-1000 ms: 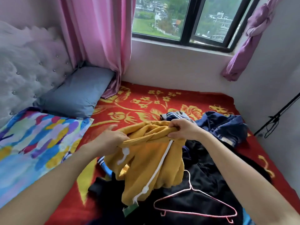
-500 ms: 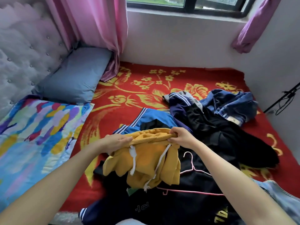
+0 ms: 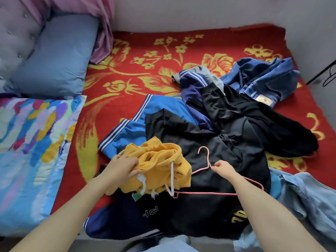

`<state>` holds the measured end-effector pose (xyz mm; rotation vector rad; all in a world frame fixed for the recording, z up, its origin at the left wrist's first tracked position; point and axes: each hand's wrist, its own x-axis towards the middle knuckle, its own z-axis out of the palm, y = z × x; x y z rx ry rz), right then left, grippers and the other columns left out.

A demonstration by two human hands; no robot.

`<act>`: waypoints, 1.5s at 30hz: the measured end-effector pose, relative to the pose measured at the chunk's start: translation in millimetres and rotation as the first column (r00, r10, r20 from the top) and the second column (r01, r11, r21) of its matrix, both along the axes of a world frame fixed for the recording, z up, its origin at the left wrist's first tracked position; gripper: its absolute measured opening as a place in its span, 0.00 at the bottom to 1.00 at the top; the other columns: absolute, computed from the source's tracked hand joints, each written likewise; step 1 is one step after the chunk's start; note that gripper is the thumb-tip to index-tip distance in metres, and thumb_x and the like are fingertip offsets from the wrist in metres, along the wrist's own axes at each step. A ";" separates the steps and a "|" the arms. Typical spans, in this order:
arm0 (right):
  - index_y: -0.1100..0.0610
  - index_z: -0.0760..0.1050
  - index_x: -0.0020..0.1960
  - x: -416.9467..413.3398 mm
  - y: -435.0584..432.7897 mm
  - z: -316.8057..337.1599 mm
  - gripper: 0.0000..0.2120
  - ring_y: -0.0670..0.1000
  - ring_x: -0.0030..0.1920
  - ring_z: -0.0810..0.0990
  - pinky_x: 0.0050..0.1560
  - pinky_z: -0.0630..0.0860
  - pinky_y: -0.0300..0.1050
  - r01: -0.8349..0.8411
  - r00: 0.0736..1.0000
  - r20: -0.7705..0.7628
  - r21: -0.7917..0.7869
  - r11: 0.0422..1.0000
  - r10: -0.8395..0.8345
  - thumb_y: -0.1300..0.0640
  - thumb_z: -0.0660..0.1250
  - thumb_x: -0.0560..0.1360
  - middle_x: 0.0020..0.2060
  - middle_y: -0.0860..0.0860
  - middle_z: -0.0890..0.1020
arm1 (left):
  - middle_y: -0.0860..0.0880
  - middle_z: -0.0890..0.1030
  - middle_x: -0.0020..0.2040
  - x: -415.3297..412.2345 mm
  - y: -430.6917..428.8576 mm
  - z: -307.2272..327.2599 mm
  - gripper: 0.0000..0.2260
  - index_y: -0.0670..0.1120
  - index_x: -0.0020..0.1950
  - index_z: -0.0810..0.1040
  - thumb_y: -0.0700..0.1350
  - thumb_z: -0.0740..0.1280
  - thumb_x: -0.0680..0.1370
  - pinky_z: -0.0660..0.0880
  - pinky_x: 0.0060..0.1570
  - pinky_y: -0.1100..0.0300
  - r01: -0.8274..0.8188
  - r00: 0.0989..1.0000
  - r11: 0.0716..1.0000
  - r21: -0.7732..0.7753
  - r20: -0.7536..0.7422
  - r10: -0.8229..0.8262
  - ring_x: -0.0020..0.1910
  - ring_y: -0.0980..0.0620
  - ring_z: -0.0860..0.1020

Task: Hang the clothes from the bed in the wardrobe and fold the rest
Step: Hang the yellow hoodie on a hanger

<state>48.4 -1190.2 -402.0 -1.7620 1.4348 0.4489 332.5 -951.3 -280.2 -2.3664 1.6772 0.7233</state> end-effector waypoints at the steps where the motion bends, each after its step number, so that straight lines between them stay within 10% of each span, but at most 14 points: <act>1: 0.57 0.76 0.57 -8.0 -3.6 -8.7 0.14 0.57 0.62 0.73 0.57 0.67 0.45 0.015 0.999 -0.038 0.010 1.000 -0.014 0.51 0.65 0.74 0.57 0.55 0.78 | 0.60 0.68 0.42 -0.7 1.5 -2.9 0.09 0.53 0.51 0.69 0.58 0.57 0.80 0.61 0.59 0.58 -0.017 1.000 1.000 0.002 0.002 0.017 0.49 0.56 0.67; 12: 0.58 0.64 0.67 3.3 -25.0 -70.3 0.18 0.58 0.68 0.67 0.65 0.64 0.54 -0.272 0.927 -0.235 0.110 0.956 0.291 0.55 0.56 0.78 0.68 0.56 0.68 | 0.58 0.70 0.44 -8.2 25.0 -27.0 0.11 0.52 0.54 0.73 0.57 0.59 0.79 0.61 0.53 0.62 -0.183 0.983 0.983 -0.024 -0.023 0.182 0.45 0.58 0.66; 19: 0.51 0.65 0.68 7.8 -19.6 -75.3 0.30 0.58 0.69 0.64 0.67 0.61 0.56 -0.287 0.877 -0.342 0.194 0.938 0.339 0.33 0.52 0.75 0.67 0.55 0.69 | 0.59 0.70 0.44 -12.9 36.1 -26.8 0.11 0.53 0.55 0.74 0.58 0.59 0.79 0.57 0.48 0.63 -0.218 0.976 0.976 -0.022 -0.013 0.218 0.45 0.59 0.66; 24: 0.53 0.68 0.57 11.2 -13.9 -69.7 0.16 0.57 0.60 0.71 0.59 0.68 0.48 -0.187 0.939 -0.250 0.200 0.962 0.234 0.43 0.57 0.77 0.57 0.58 0.71 | 0.60 0.69 0.43 -10.8 36.0 -29.1 0.11 0.55 0.53 0.73 0.59 0.59 0.78 0.58 0.49 0.64 -0.231 0.973 0.973 -0.031 -0.024 0.230 0.44 0.59 0.67; 28: 0.57 0.64 0.39 17.1 -6.8 -41.6 0.11 0.49 0.23 0.72 0.22 0.66 0.36 -0.145 0.981 -0.082 0.307 0.941 0.177 0.58 0.54 0.79 0.31 0.54 0.74 | 0.58 0.71 0.45 -5.6 30.7 -27.7 0.10 0.54 0.53 0.73 0.58 0.60 0.78 0.60 0.55 0.63 -0.226 0.974 0.973 -0.046 -0.043 0.224 0.46 0.58 0.67; 32: 0.57 0.71 0.43 27.5 -11.8 1.4 0.09 0.54 0.41 0.76 0.40 0.70 0.43 -0.309 0.947 -0.057 0.090 0.947 0.315 0.55 0.56 0.78 0.40 0.54 0.78 | 0.58 0.71 0.44 -6.5 31.8 -26.7 0.10 0.54 0.53 0.73 0.58 0.60 0.78 0.62 0.55 0.61 -0.215 0.975 0.975 -0.048 -0.065 0.212 0.46 0.55 0.69; 35: 0.55 0.76 0.53 37.5 -19.3 55.6 0.13 0.55 0.54 0.79 0.53 0.69 0.46 -0.560 0.822 -0.300 -0.276 0.781 0.483 0.49 0.58 0.79 0.51 0.52 0.82 | 0.60 0.70 0.42 -7.0 34.6 -23.7 0.08 0.55 0.51 0.72 0.57 0.61 0.78 0.61 0.54 0.62 -0.178 0.982 0.982 -0.070 -0.082 0.172 0.45 0.57 0.67; 37: 0.57 0.79 0.43 39.8 -20.4 100.3 0.10 0.55 0.42 0.83 0.46 0.72 0.46 -0.648 0.754 -0.412 -0.590 0.481 0.511 0.49 0.70 0.72 0.39 0.54 0.84 | 0.59 0.70 0.43 -5.4 32.8 -20.2 0.09 0.54 0.52 0.73 0.57 0.61 0.78 0.61 0.56 0.61 -0.135 0.989 0.988 -0.069 -0.078 0.129 0.45 0.57 0.67; 40: 0.60 0.73 0.25 37.9 -8.5 162.1 0.17 0.55 0.22 0.75 0.30 0.72 0.44 -0.405 0.837 -0.292 -0.899 0.165 0.463 0.55 0.81 0.59 0.20 0.55 0.75 | 0.60 0.67 0.40 -1.0 33.6 -6.7 0.10 0.53 0.52 0.73 0.57 0.61 0.78 0.60 0.50 0.61 -0.081 0.996 0.992 -0.093 -0.055 0.076 0.41 0.60 0.65; 45: 0.60 0.70 0.24 63.2 19.7 237.6 0.21 0.54 0.18 0.71 0.25 0.70 0.42 0.003 0.890 -0.024 -0.998 -0.059 0.456 0.56 0.58 0.74 0.17 0.54 0.71 | 0.59 0.66 0.39 12.7 31.3 19.9 0.12 0.51 0.54 0.73 0.57 0.61 0.78 0.57 0.47 0.61 0.028 0.999 0.983 -0.183 -0.024 -0.033 0.40 0.60 0.64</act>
